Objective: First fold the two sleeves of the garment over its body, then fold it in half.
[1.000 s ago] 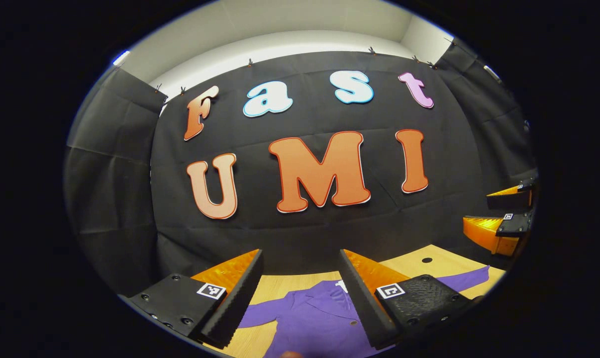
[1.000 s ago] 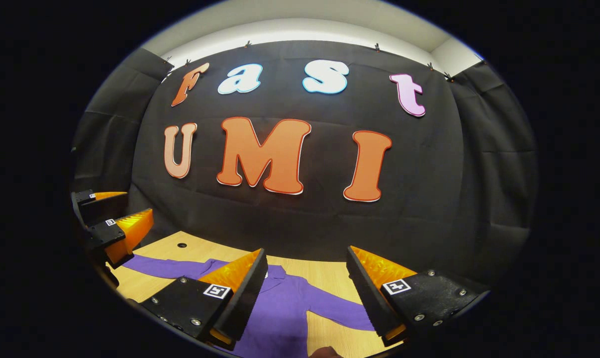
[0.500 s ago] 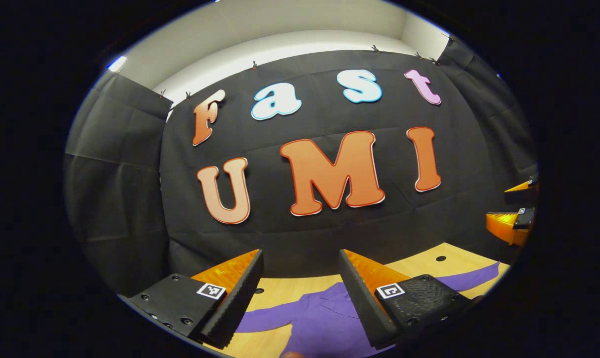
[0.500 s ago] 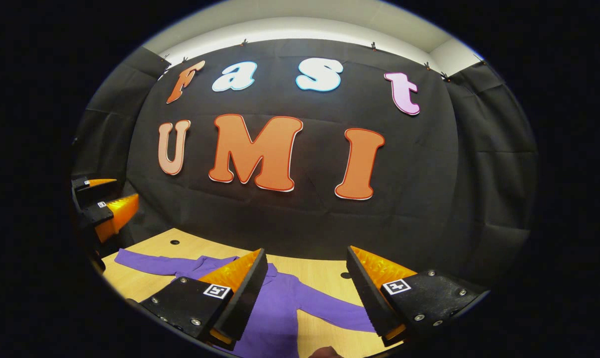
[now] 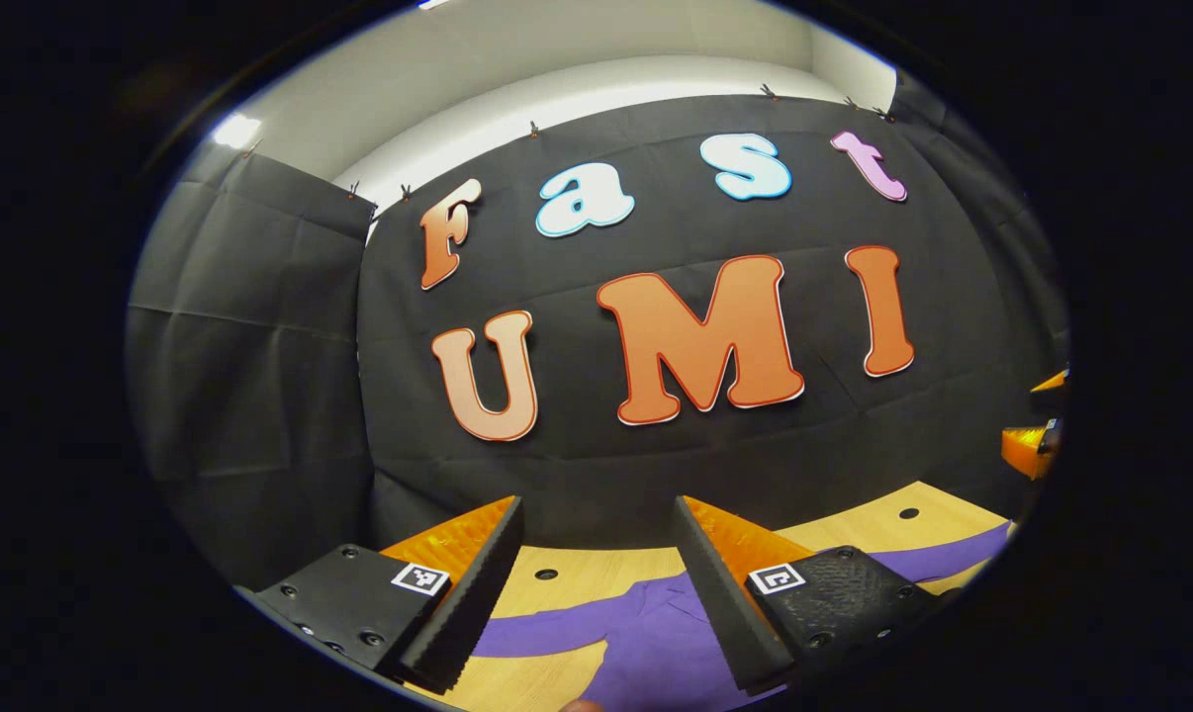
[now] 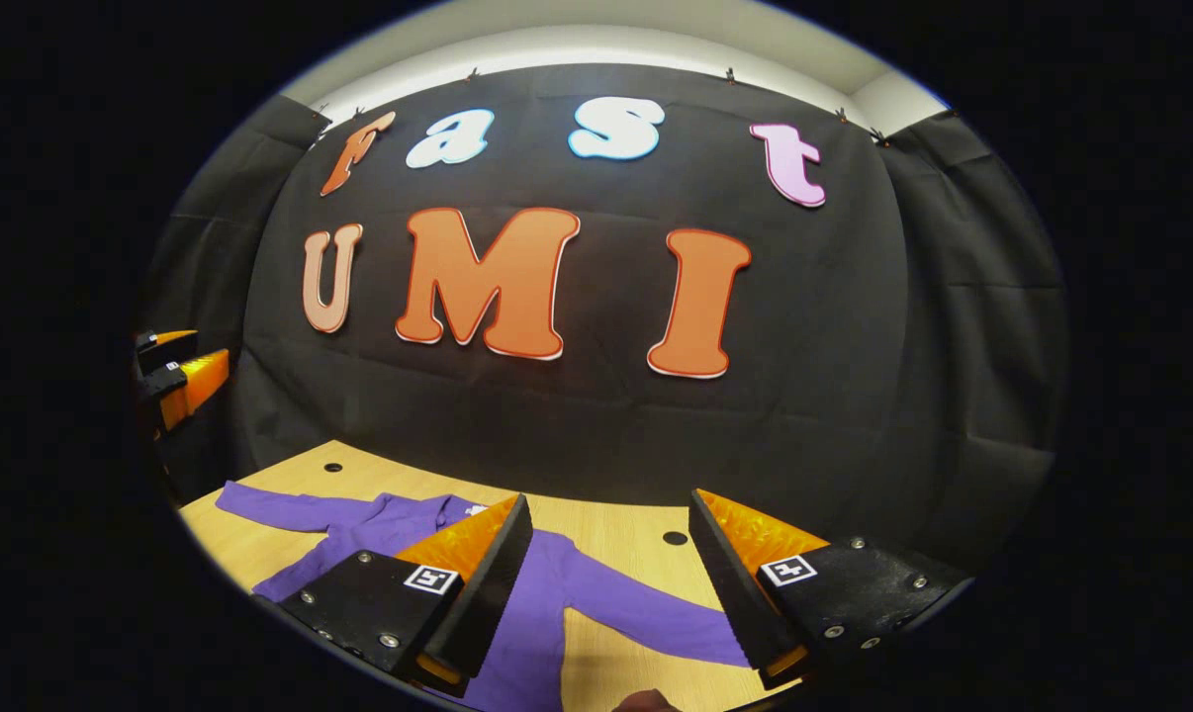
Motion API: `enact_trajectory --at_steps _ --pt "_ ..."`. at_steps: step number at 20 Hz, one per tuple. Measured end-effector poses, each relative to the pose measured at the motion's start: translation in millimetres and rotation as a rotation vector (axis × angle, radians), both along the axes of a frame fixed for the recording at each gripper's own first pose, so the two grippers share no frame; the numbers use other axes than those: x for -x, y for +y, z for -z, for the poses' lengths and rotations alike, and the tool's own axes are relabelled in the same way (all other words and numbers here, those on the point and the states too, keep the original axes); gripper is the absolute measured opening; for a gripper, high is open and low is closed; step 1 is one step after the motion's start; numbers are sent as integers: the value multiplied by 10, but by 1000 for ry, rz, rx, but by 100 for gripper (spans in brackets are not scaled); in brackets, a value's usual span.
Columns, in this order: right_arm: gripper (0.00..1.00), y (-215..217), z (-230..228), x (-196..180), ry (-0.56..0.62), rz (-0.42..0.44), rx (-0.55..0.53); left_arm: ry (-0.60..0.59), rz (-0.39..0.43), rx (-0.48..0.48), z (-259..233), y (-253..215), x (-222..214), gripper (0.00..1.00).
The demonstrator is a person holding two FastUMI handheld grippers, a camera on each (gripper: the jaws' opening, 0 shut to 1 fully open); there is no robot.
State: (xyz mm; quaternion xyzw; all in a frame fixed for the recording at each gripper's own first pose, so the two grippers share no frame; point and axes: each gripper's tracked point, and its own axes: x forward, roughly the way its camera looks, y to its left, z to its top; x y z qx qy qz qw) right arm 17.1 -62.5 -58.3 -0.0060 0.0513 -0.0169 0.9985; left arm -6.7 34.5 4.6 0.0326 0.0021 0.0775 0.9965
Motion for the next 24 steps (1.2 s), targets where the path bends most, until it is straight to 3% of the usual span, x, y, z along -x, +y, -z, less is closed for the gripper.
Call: enact_trajectory --at_steps 6,10,18,24 --pt "95 -340 391 -134 79 98 -22 -12 84 16 -32 -295 -77 94" --pt "95 -890 783 -246 161 220 -23 -7 125 12 -20 -387 -139 94" --pt "96 -1885 1534 -197 365 386 -36 8 119 2 12 -366 -89 94" --pt "96 -2116 2047 -115 564 422 -143 32 96 -6 68 -371 28 96"
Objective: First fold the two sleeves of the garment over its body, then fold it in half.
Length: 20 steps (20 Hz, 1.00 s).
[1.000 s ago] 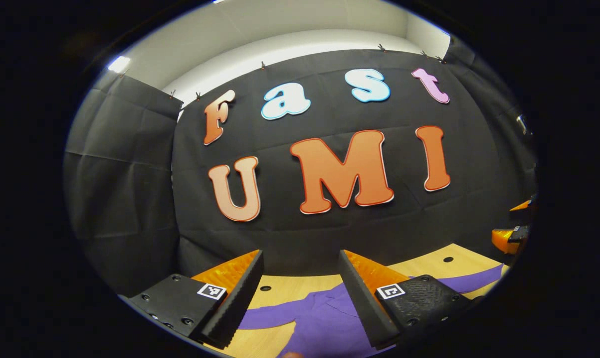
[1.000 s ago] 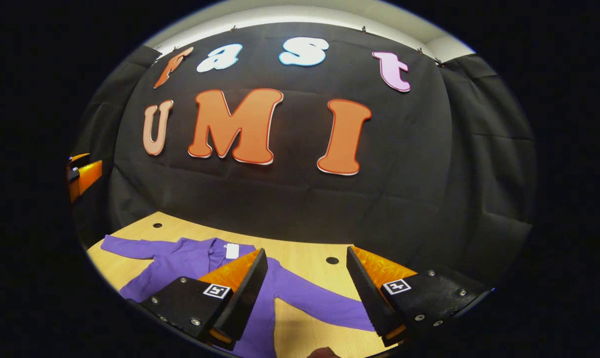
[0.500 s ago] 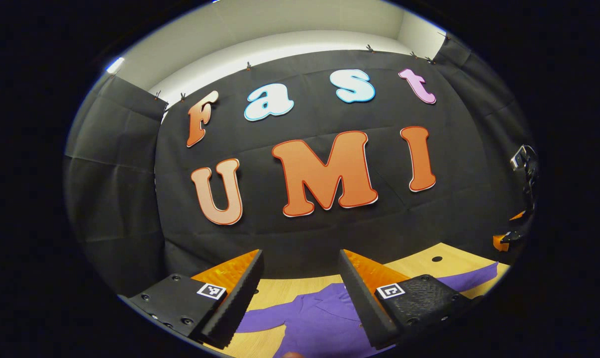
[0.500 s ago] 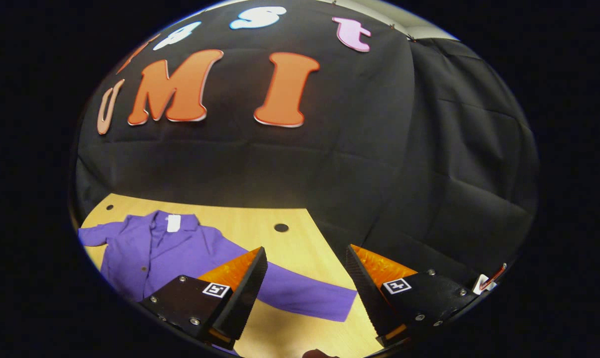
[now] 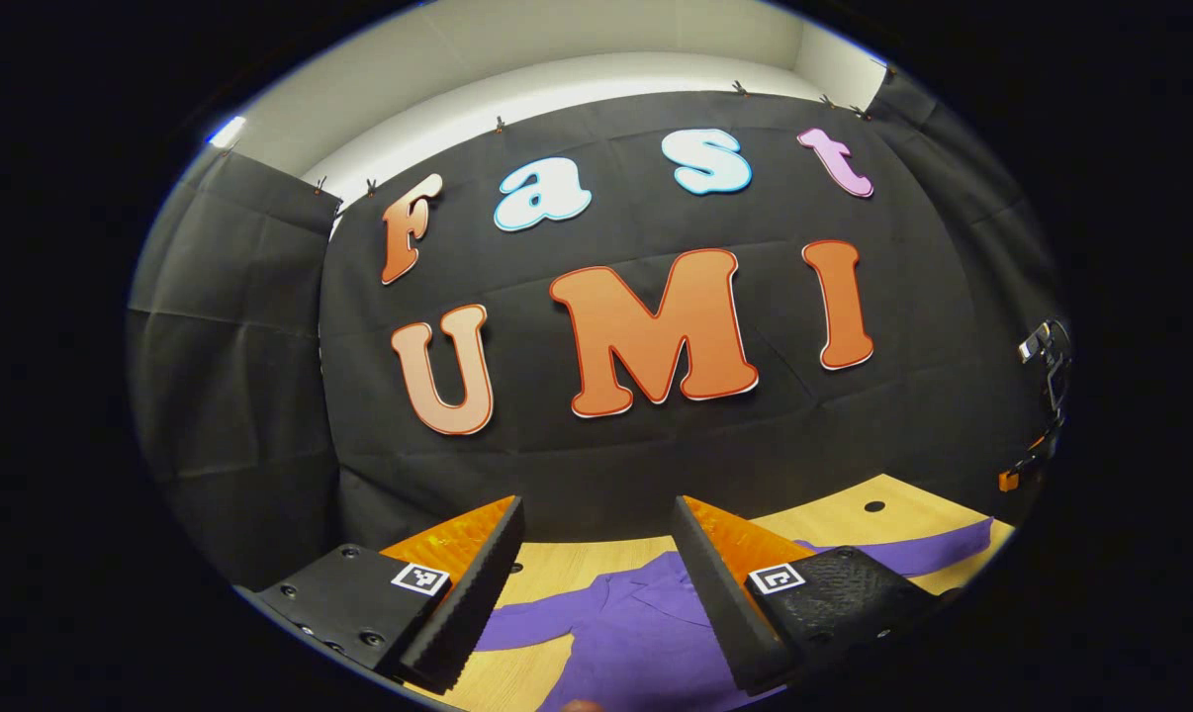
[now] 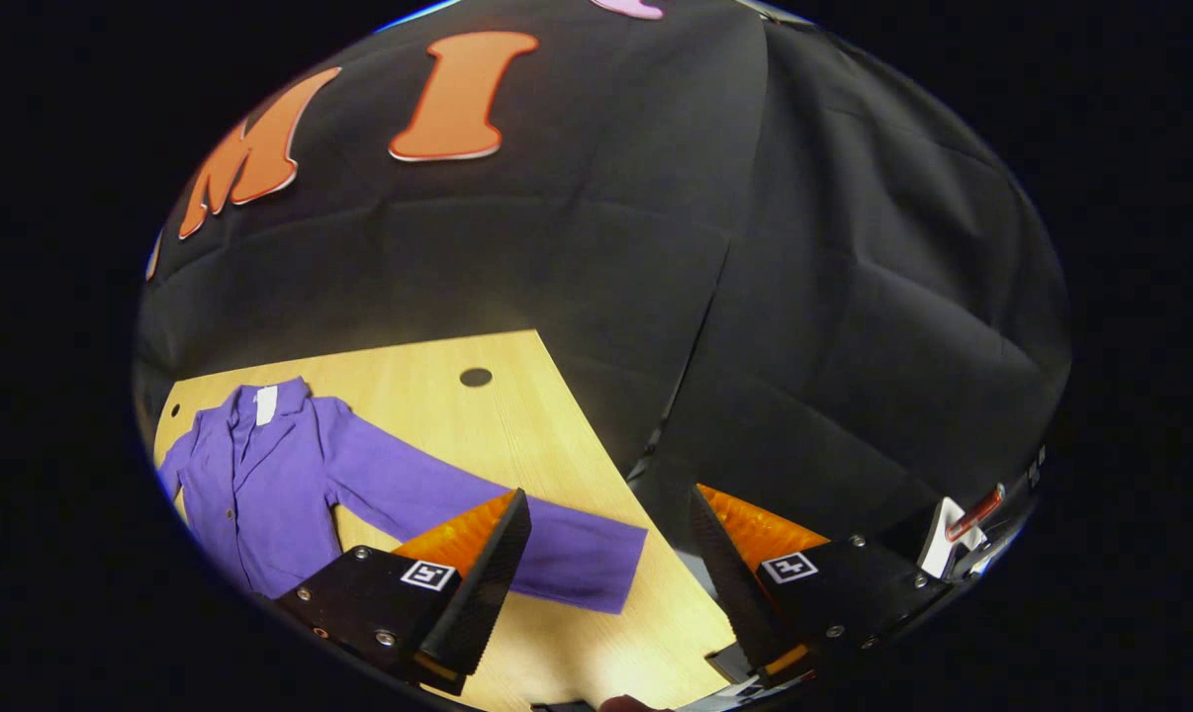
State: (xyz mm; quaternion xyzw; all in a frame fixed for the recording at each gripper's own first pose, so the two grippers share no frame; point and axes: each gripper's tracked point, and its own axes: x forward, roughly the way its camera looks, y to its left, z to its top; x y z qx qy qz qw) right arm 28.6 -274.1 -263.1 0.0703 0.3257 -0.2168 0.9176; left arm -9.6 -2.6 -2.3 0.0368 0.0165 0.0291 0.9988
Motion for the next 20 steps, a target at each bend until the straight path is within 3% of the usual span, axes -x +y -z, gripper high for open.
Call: enact_trajectory --at_steps 11,20 --pt "97 -130 788 158 350 -67 -222 50 -16 -8 156 -158 184 94" --pt "97 11 1247 245 570 -57 -427 120 -22 -12 352 -260 238 94"
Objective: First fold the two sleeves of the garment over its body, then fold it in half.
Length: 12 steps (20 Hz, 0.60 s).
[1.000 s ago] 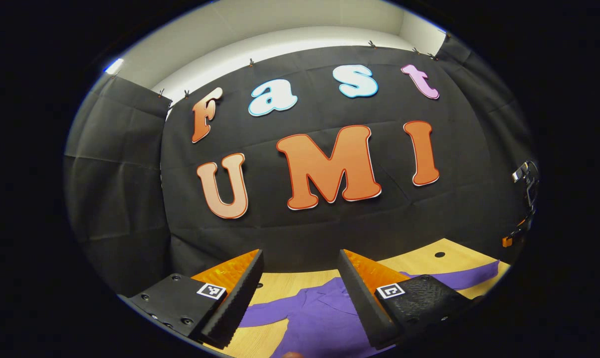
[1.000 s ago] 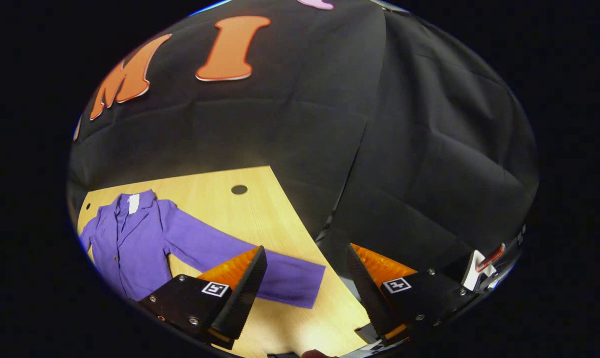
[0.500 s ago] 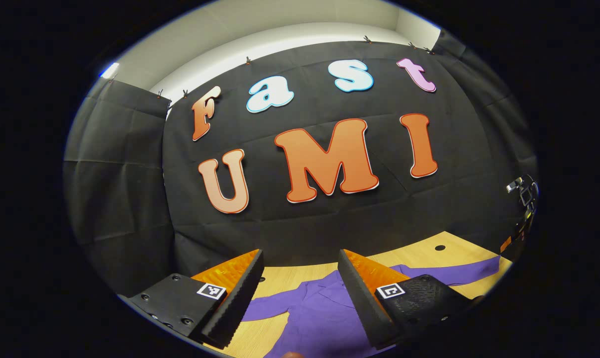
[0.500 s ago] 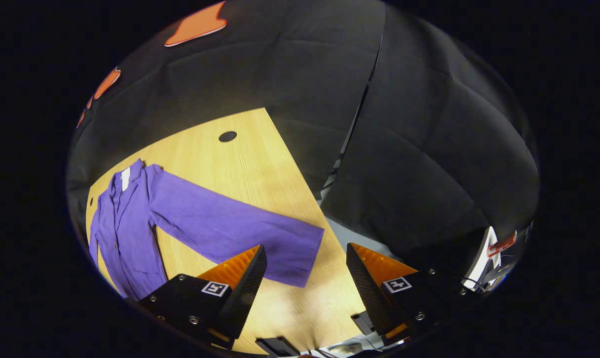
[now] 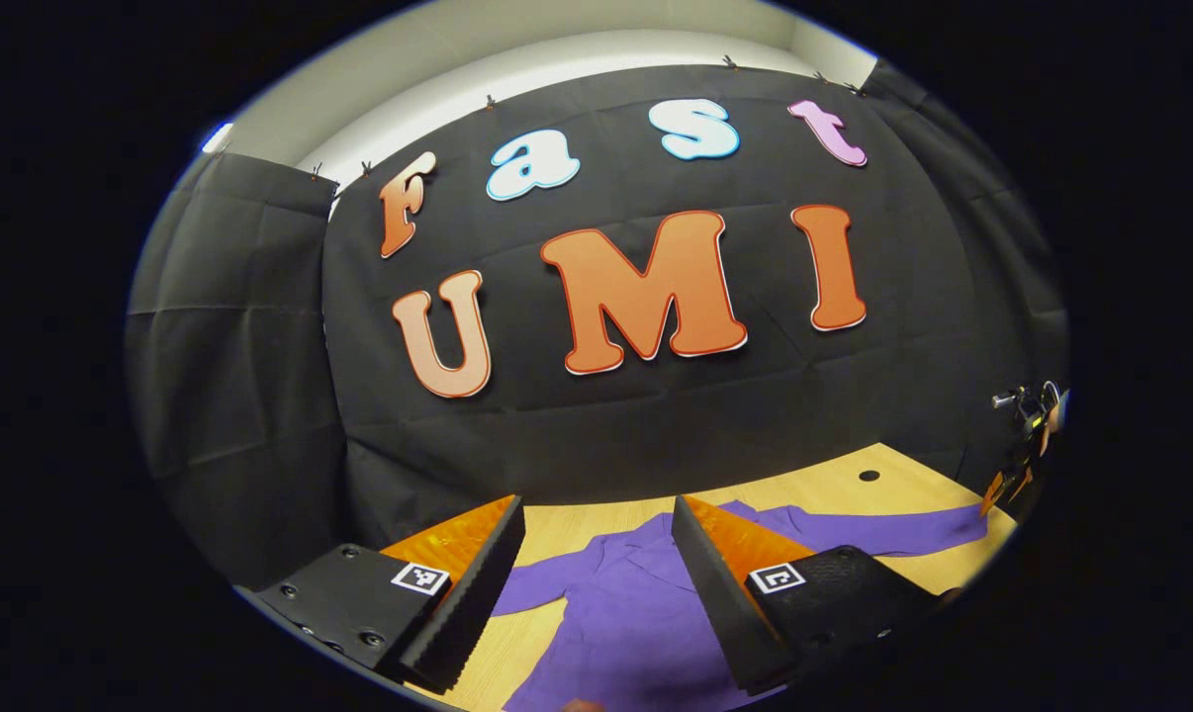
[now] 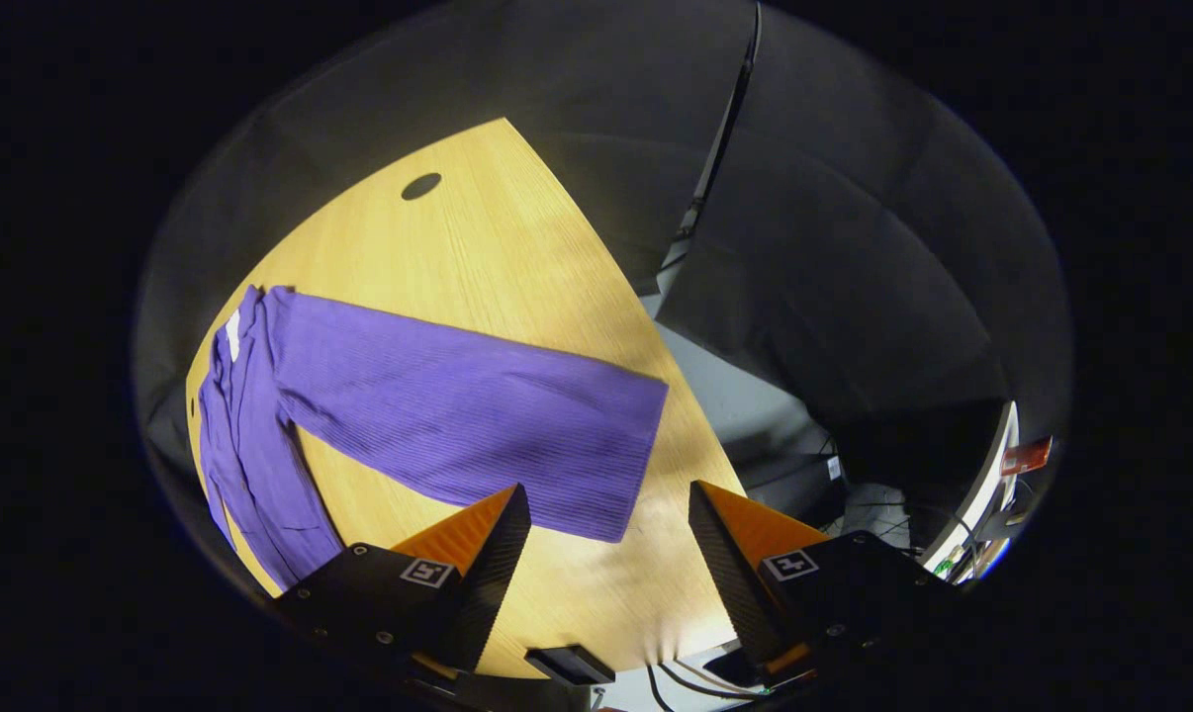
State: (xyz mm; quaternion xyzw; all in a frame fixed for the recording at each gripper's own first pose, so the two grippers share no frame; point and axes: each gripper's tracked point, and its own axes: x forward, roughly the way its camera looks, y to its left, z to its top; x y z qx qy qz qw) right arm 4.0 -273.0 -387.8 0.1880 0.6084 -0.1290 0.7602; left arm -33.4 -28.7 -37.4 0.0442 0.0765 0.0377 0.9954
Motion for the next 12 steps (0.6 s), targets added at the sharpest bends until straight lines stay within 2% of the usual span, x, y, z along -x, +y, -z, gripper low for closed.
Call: enact_trajectory --at_steps 3,4,5,9,12 --pt "96 81 63 -8 56 18 -86 18 -6 -7 55 4 14 94" --pt "100 70 100 -20 69 17 -100 25 -8 -7 87 13 4 94" --pt "96 38 139 -10 89 18 -105 33 -13 -5 141 24 18 94" --pt "95 200 178 -140 127 118 -226 82 -36 18 309 56 20 95" --pt "94 102 228 -160 147 137 -186 94 -62 31 366 127 23 95"
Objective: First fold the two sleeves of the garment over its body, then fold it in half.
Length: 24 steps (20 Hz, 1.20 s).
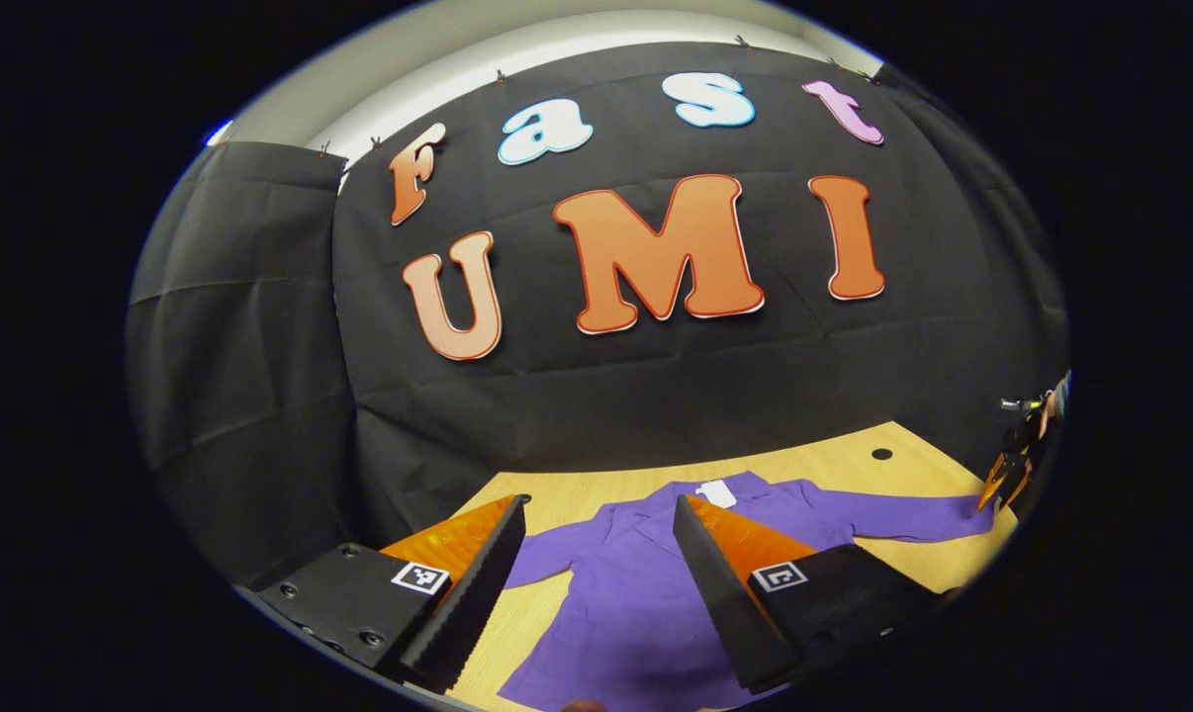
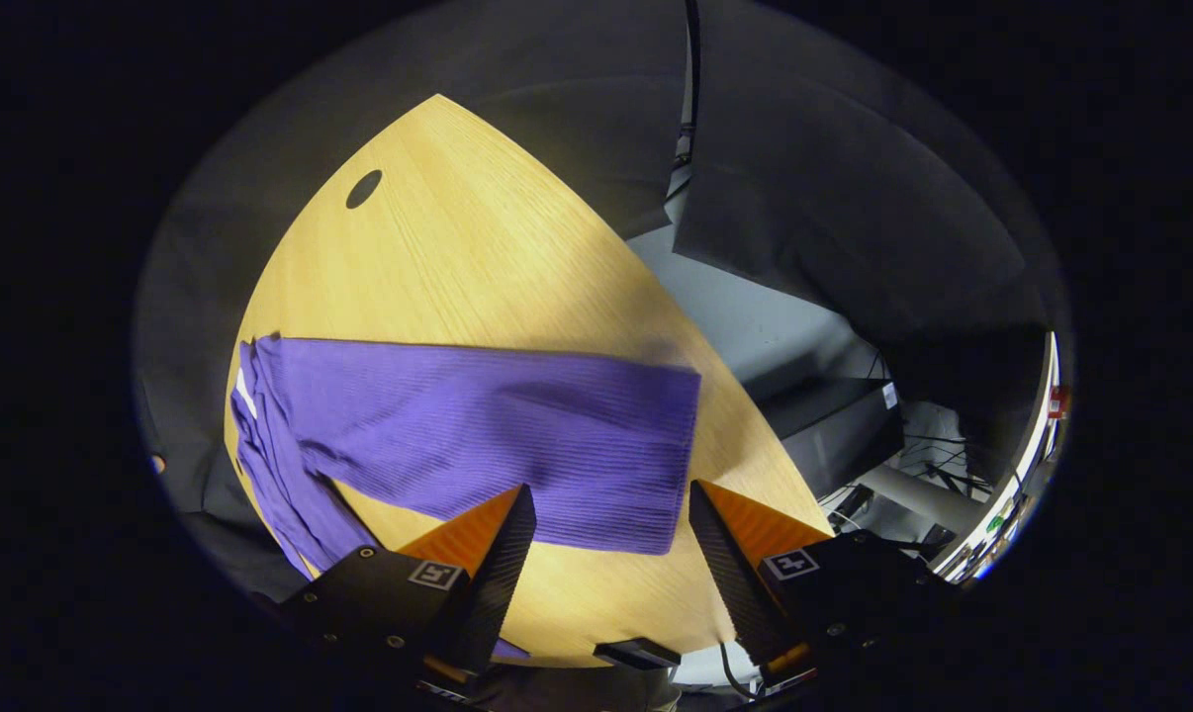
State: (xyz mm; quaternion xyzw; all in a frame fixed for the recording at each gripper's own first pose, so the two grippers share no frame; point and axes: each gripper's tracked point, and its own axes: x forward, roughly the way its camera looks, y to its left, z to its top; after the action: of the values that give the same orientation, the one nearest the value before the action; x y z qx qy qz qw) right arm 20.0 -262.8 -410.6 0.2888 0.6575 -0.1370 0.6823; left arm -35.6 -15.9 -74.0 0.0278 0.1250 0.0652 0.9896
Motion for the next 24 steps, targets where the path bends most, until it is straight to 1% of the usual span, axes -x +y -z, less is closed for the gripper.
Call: enact_trajectory --at_steps 1,3,4,5,6,8,10,11,14,15,16,17,18,19,20,21,22,23,24 --pt "94 -20 12 -4 9 -2 14 3 -9 7 10 21 -9 98" --pt "93 31 73 -19 30 1 13 15 -24 19 69 57 -7 98" --pt "93 57 107 -13 44 4 15 23 -29 23 107 74 -4 95" --pt "92 65 138 -25 50 9 19 30 -34 25 120 96 -8 98" --pt "92 80 155 -39 49 19 21 33 -39 25 117 112 -21 95" --pt "89 102 165 -31 57 37 11 39 -46 26 147 143 -30 95" --pt "89 62 184 -64 47 45 14 42 -49 27 159 170 -50 95" --pt "87 20 183 -61 48 62 22 45 -49 29 165 185 -46 95" --pt "87 -105 229 -4 62 105 44 72 -47 39 277 192 -74 95" --pt "84 -105 248 -20 59 112 46 82 -47 42 318 190 -83 95" --pt "83 -111 242 -24 64 110 51 88 -47 44 339 199 -96 98" --pt "83 -129 242 -26 74 104 69 92 -44 48 342 198 -116 98" --pt "82 -131 254 -13 85 96 84 94 -40 52 341 188 -135 95" --pt "69 -121 262 -44 89 91 93 97 -36 54 358 175 -145 95" --pt "76 -87 246 -62 95 93 92 98 -31 53 363 163 -161 95" --pt "68 -65 232 -82 97 96 91 97 -28 52 362 153 -161 95" --pt "64 -44 250 -98 95 98 91 95 -25 51 357 149 -175 98" --pt "44 -34 245 -110 93 99 91 94 -24 49 352 155 -168 95" --pt "59 -31 237 -109 89 101 91 93 -24 47 346 164 -166 99"
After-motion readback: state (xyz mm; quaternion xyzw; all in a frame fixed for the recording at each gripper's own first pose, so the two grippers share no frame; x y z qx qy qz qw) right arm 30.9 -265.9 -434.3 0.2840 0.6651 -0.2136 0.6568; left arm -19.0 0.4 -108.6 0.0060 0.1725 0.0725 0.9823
